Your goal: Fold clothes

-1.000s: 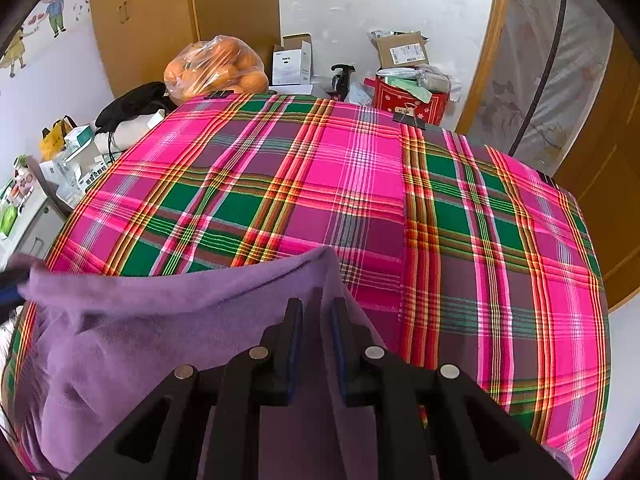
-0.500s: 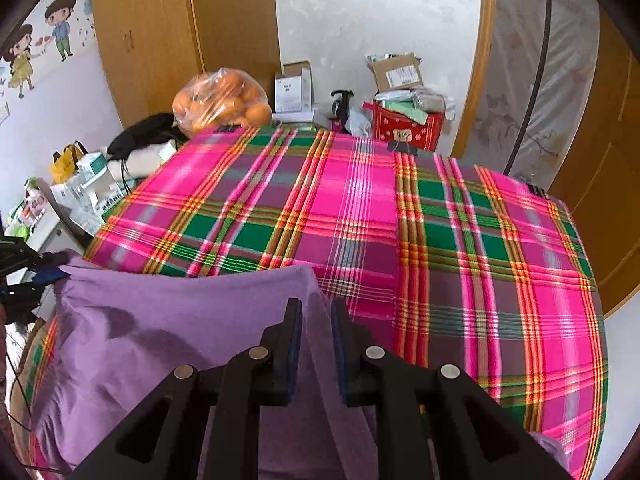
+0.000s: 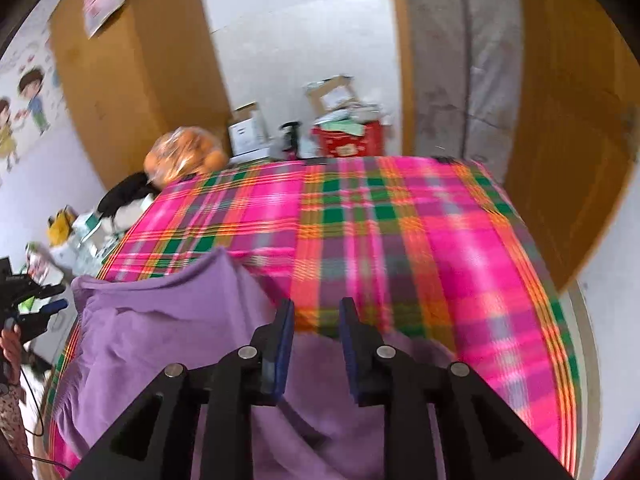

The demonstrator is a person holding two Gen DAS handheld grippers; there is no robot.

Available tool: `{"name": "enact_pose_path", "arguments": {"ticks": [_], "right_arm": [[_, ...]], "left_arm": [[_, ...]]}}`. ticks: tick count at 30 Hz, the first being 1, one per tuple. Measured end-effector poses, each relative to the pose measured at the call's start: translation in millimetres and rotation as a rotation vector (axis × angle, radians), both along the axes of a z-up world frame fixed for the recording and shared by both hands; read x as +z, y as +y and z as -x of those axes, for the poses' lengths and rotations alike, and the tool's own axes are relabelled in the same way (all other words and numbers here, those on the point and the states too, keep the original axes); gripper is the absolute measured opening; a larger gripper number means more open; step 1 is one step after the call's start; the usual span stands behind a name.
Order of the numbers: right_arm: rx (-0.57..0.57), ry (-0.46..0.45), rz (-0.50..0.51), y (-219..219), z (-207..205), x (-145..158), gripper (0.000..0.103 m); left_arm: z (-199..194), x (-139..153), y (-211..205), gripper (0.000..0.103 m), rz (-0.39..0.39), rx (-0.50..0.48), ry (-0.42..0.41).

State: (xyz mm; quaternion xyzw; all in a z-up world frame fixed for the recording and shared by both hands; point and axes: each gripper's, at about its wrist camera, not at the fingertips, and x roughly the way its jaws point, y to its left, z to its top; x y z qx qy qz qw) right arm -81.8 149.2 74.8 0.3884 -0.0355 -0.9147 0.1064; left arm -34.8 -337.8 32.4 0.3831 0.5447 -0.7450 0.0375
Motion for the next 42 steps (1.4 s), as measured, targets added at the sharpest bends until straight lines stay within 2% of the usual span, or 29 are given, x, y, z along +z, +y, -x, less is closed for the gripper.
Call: {"name": "enact_pose_path", "arguments": {"ticks": [5, 13, 19, 22, 28, 31, 33, 36, 38, 42], "right_arm": [[-0.11, -0.001, 0.065, 58, -41, -10, 0.028], [-0.245, -0.047, 0.175, 118, -99, -50, 0.038], [-0.206, -0.073, 0.309, 121, -113, -79, 0.046], [-0.179, -0.1, 0.333, 115, -107, -91, 0.047], [-0.153, -0.093, 0.412, 119, -92, -98, 0.046], [-0.143, -0.083, 0.445, 122, -87, -100, 0.033], [-0.138, -0.075, 0.452, 124, -85, -100, 0.016], [-0.136, -0.05, 0.43, 128, -87, -95, 0.011], [-0.149, -0.021, 0.424, 135, -90, -90, 0.011], [-0.19, 0.03, 0.411, 153, -96, -78, 0.01]], "left_arm": [[3, 13, 46, 0.023, 0.017, -0.144, 0.026], [23, 16, 157, 0.023, 0.046, -0.457, 0.035], [40, 2, 231, 0.023, 0.034, -0.624, 0.001], [50, -4, 262, 0.023, 0.034, -0.685, -0.014], [64, -17, 307, 0.023, 0.032, -0.766, -0.044], [68, -20, 321, 0.023, 0.028, -0.789, -0.043], [71, -20, 330, 0.023, 0.028, -0.804, -0.039], [76, -24, 340, 0.023, 0.015, -0.819, -0.042], [78, -27, 351, 0.032, 0.005, -0.829, -0.052], [79, -33, 365, 0.035, -0.009, -0.846, -0.063]]}}
